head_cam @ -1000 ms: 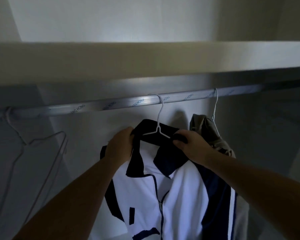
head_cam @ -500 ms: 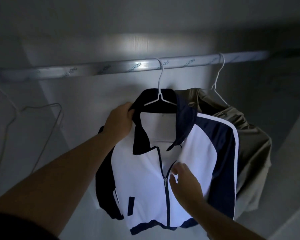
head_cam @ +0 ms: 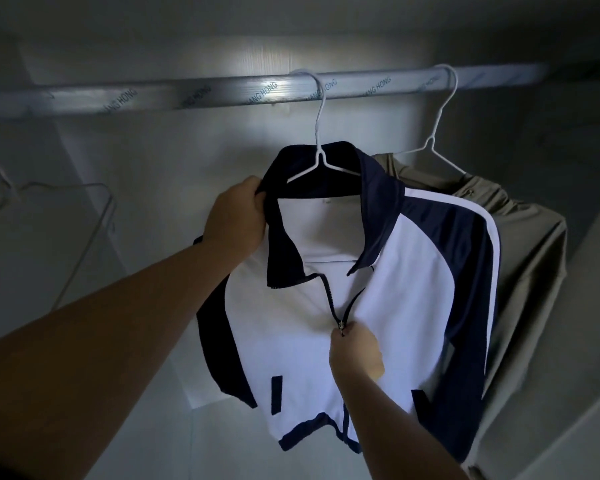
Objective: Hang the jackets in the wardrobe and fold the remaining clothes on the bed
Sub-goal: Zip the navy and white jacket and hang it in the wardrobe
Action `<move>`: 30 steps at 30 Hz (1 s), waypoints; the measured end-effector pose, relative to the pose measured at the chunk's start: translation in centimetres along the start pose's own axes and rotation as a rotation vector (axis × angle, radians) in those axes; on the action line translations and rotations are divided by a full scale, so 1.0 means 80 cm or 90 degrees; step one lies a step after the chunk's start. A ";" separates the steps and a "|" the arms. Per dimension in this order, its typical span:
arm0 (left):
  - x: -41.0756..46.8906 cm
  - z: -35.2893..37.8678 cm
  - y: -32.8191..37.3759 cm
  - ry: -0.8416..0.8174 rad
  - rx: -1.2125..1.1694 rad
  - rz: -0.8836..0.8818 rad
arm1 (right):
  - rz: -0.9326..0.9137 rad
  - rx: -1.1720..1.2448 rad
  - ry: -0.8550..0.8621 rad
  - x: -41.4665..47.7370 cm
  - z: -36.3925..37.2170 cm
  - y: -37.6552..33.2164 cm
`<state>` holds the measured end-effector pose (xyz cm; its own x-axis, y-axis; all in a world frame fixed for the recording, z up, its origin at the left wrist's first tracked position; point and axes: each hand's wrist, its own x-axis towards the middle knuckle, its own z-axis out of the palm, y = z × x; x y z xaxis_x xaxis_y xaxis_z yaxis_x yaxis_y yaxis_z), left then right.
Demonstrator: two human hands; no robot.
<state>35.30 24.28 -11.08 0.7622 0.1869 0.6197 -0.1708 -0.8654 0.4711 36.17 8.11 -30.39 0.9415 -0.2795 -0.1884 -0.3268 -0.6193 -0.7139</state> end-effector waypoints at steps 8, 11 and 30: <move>-0.004 0.001 0.000 -0.005 -0.002 0.003 | 0.025 0.190 0.024 0.007 0.020 0.007; -0.006 0.003 -0.004 -0.035 -0.030 -0.017 | -0.032 0.167 -0.064 0.007 0.020 0.021; -0.279 0.165 -0.022 -0.244 -0.031 -0.217 | -0.154 0.053 -0.449 -0.032 -0.085 0.027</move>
<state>26.83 15.49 -34.09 0.9523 0.2629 0.1550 0.1059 -0.7609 0.6402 32.49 2.47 -26.85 0.8250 0.4115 -0.3874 -0.1232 -0.5380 -0.8339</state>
